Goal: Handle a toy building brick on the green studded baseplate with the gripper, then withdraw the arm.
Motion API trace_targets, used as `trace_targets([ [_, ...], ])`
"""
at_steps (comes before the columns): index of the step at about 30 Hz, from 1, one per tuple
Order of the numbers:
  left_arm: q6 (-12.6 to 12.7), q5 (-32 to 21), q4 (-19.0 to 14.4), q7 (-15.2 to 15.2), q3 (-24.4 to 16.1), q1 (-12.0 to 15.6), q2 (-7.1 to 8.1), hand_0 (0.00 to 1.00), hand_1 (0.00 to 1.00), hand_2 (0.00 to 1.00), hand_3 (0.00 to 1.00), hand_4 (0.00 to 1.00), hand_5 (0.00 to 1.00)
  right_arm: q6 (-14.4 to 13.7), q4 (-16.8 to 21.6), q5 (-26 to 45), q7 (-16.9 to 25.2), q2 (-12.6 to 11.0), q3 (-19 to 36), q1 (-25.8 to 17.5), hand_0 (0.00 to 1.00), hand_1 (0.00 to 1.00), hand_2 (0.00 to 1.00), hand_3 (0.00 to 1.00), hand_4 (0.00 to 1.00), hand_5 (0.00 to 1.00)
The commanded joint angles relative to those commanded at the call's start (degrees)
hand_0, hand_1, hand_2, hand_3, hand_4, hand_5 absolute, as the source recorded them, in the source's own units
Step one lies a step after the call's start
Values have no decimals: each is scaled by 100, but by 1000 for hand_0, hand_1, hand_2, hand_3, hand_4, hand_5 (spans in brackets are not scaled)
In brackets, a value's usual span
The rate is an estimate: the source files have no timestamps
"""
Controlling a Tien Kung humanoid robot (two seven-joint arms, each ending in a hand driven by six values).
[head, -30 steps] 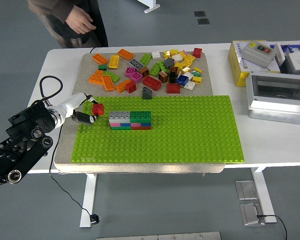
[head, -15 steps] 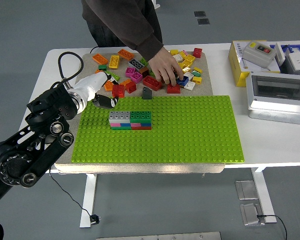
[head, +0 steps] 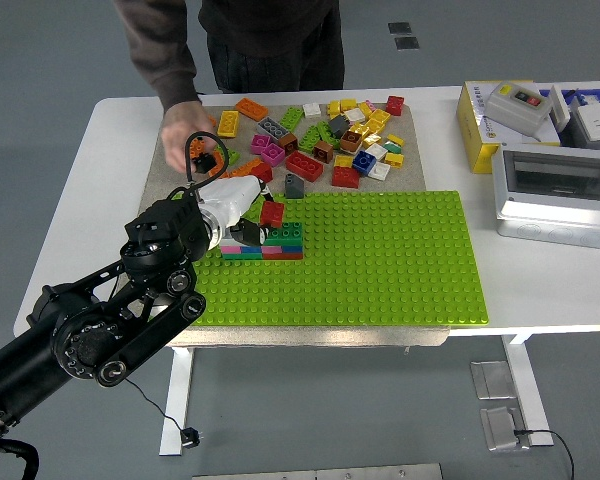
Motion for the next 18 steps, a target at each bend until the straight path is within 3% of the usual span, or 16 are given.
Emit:
trace_targets([
  [18, -58, -188, 268, 0, 225, -139, -191, 955, 909, 893, 522, 594, 175, -6, 0, 46, 16, 11, -37, 10, 687, 644, 643, 660, 446, 803],
])
